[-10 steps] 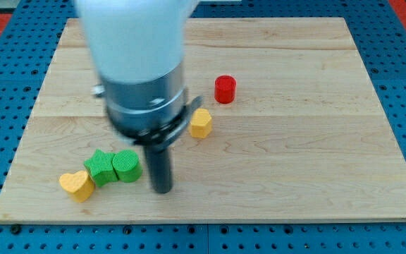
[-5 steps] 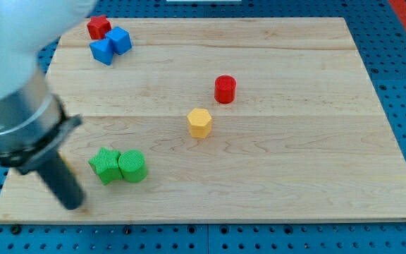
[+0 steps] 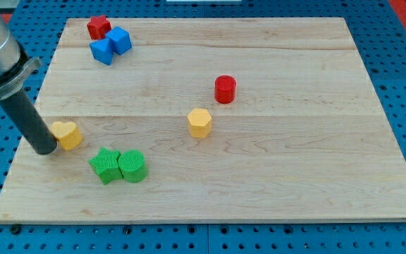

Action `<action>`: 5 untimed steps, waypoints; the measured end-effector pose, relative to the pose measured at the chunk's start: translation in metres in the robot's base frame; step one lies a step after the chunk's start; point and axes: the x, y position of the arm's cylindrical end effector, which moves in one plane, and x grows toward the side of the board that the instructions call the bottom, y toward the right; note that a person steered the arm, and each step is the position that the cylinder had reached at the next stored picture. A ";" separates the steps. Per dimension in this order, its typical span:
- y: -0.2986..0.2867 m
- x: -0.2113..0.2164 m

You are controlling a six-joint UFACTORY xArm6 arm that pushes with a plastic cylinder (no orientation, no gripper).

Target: Move the yellow heart away from the green blocks

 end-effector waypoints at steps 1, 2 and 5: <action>0.012 -0.046; 0.025 -0.056; 0.058 -0.058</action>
